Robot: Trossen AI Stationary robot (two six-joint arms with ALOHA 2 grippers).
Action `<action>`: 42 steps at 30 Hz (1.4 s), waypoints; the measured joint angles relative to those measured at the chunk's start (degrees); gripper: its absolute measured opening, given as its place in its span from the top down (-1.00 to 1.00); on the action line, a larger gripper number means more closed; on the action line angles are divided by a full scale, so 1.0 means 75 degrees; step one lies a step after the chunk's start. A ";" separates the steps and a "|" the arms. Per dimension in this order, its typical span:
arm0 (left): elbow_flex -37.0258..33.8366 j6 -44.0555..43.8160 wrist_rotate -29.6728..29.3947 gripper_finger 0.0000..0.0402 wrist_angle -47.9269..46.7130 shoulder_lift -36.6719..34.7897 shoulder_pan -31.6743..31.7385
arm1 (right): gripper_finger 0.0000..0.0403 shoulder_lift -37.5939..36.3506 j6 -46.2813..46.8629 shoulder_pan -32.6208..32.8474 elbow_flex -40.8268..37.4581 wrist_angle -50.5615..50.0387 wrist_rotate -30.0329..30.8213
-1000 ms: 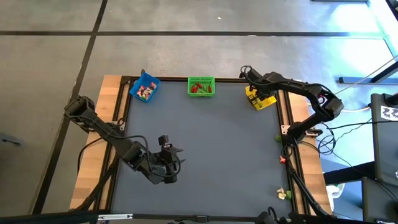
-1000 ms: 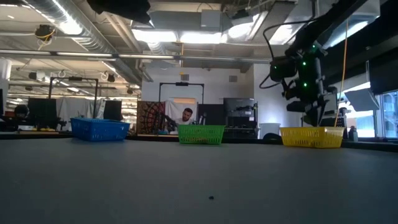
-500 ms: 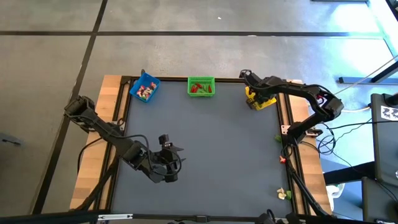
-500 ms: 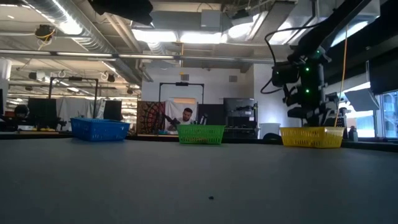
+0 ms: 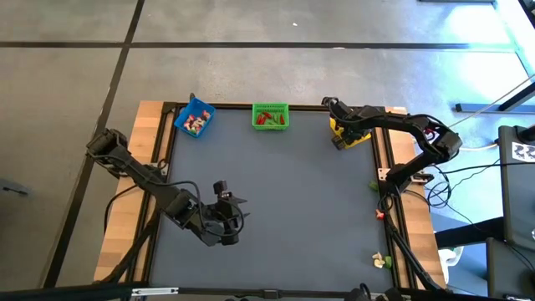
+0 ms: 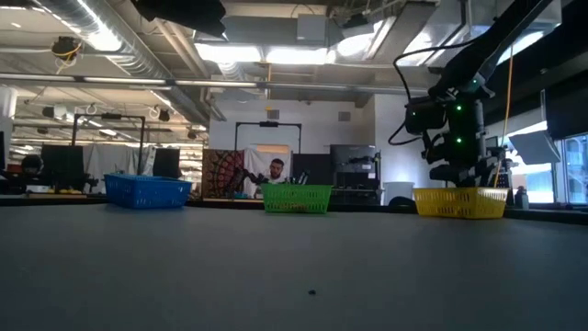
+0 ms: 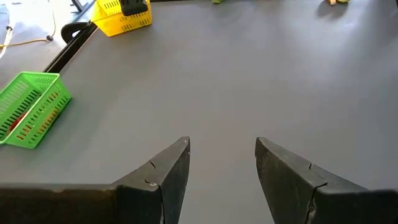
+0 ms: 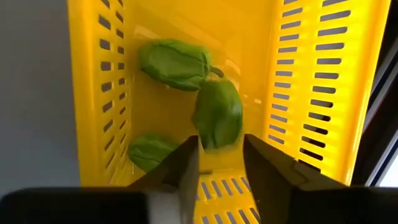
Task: Sort produce into baskets
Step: Put the green chili pepper into the yellow bin
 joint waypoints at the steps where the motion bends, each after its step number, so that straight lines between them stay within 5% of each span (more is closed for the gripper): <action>1: 0.0000 -0.0003 0.0002 0.11 0.0000 0.0000 0.0000 | 0.31 0.0000 -0.0005 0.0000 0.0000 0.0000 0.0018; 6: 0.0000 0.0006 0.0003 0.11 0.0000 0.0000 0.0004 | 0.12 0.0000 -0.0196 0.0000 0.0012 -0.0028 0.0057; 17: 0.0000 0.0061 0.0003 0.11 0.0000 0.0000 0.0061 | 0.10 -0.0386 -0.0332 0.0426 0.1433 -0.2520 -0.0288; 28: 0.0000 -0.0428 0.0009 0.11 -0.0003 0.0000 0.0061 | 0.10 -0.1179 0.1101 0.2509 0.1513 -0.4588 -0.0415; 42: 0.0000 -0.0548 0.0012 0.11 -0.0003 0.0000 0.0061 | 0.10 -0.1186 0.2947 0.5111 0.1510 -0.4739 -0.0415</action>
